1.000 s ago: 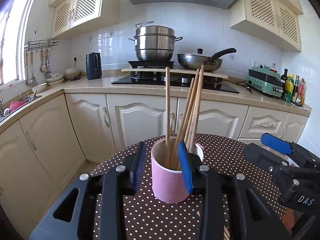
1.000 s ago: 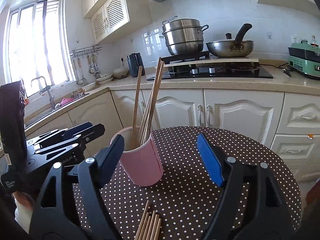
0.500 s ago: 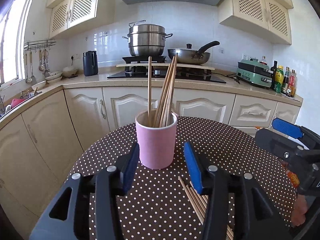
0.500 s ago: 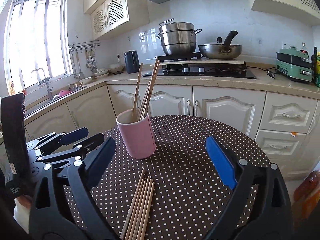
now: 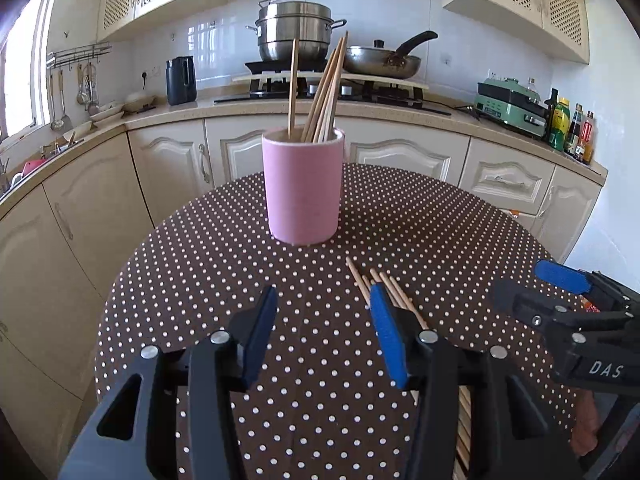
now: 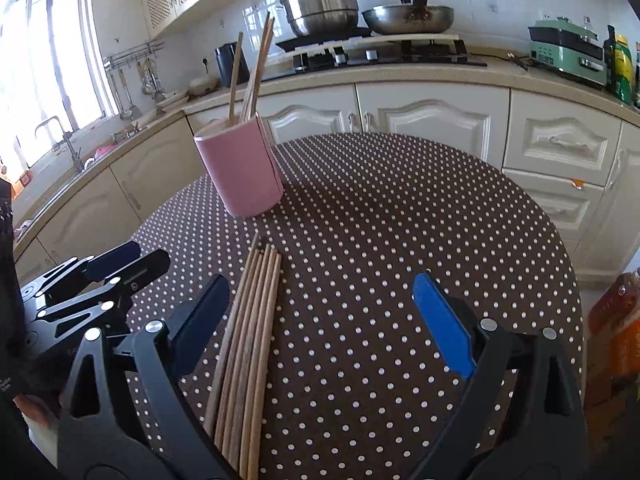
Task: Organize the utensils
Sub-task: 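Move both grippers from the pink cup back to the chopstick pile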
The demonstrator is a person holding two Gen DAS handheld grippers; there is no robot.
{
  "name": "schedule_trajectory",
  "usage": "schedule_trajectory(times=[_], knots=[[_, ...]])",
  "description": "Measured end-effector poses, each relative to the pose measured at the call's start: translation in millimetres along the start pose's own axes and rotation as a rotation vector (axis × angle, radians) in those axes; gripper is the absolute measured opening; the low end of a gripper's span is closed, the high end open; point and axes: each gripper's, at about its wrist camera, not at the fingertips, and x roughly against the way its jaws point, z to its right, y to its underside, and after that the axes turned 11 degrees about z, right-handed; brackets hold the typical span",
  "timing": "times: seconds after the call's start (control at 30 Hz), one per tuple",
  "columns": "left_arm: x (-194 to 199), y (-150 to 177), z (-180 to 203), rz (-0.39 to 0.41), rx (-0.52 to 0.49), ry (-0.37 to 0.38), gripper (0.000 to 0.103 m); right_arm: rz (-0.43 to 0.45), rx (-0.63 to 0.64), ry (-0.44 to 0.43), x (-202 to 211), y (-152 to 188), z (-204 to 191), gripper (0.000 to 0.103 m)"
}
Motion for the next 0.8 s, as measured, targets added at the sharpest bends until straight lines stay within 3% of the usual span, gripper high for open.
schedule_trajectory(times=[0.13, 0.33, 0.8], knots=[[-7.3, 16.0, -3.4, -0.081, 0.029, 0.012, 0.049, -0.089, -0.006, 0.020, -10.0, 18.4, 2.3, 0.092], [-9.1, 33.6, -0.8, -0.131, 0.023, -0.002, 0.049, -0.155, -0.026, 0.030, -16.7, 31.6, 1.3, 0.092], [-10.7, 42.7, -10.0, -0.203, 0.088, -0.044, 0.049, -0.196, 0.064, 0.081, -29.2, 33.9, -12.9, 0.093]])
